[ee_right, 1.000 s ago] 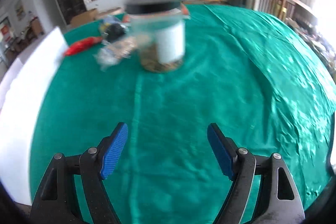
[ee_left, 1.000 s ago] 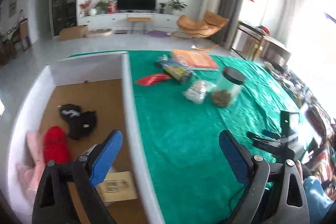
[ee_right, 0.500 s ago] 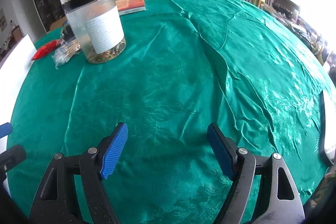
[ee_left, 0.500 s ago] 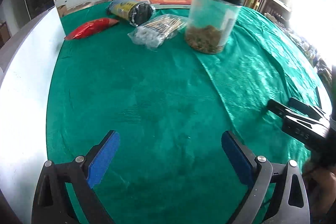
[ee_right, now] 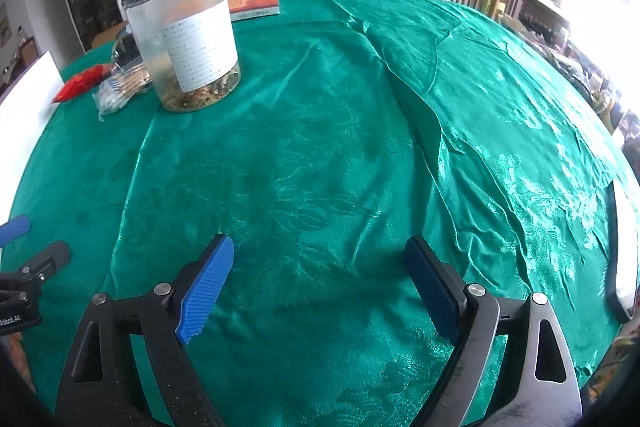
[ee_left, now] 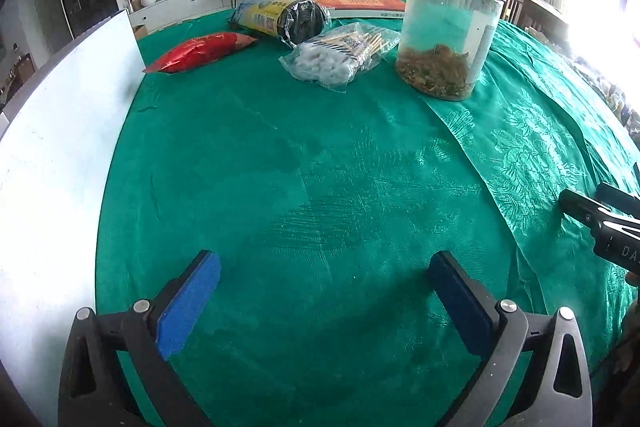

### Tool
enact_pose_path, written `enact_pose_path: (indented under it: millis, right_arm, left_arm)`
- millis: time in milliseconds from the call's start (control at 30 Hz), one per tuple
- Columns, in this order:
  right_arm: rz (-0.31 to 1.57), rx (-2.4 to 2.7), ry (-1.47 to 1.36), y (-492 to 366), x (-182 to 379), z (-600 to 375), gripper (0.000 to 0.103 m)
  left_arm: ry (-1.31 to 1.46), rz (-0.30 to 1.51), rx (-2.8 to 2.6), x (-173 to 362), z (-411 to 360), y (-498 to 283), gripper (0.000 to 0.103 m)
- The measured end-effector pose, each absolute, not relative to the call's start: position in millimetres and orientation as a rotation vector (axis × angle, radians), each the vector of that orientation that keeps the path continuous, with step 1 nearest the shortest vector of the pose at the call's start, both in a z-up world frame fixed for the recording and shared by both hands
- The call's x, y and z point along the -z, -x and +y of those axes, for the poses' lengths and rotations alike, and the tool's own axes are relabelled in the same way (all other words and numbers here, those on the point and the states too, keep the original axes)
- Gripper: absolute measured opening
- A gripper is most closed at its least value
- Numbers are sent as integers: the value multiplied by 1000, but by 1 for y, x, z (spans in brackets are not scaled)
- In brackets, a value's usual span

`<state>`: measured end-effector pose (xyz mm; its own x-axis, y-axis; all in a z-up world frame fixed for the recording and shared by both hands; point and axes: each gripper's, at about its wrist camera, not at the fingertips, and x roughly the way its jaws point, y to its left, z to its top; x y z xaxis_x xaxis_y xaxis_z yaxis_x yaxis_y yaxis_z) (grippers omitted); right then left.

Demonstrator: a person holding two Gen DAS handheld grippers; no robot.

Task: Organize soft objects
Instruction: 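Grasp the blue-and-yellow wrapped roll with the left gripper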

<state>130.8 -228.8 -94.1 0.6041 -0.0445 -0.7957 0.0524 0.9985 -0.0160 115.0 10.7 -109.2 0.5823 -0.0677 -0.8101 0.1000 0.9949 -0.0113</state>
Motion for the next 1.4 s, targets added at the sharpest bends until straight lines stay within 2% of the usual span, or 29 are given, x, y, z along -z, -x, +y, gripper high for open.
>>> enact_pose_path:
  millis: [333, 433, 600, 767, 967, 1100, 1333, 1367, 1400]
  right_arm:
    - [923, 54, -10, -132, 94, -228, 93]
    - [923, 54, -10, -132, 95, -228, 93]
    - [923, 54, -10, -132, 95, -228, 93]
    - [923, 53, -10, -132, 95, -228, 93]
    - [922, 53, -11, -132, 95, -227, 93]
    - [922, 53, -11, -132, 95, -227, 93]
    - [924, 53, -10, -133, 95, -227, 94]
    - [925, 52, -10, -133, 95, -227, 94]
    - [925, 52, -11, -133, 95, -226, 94]
  left_arm:
    - [-35, 946, 93, 109, 11, -114, 103]
    - [-14, 1002, 68, 106, 12, -117, 103]
    - [86, 1010, 129, 69, 12, -133, 103]
    - [85, 997, 149, 27, 27, -196, 103]
    - [186, 1028, 108, 2, 57, -312, 103]
    - [198, 1053, 47, 15, 58, -369, 103]
    - [160, 1165, -125, 82, 52, -430, 103]
    - [176, 1164, -109, 86, 52, -432, 101]
    - [192, 1139, -89, 85, 53, -432, 78]
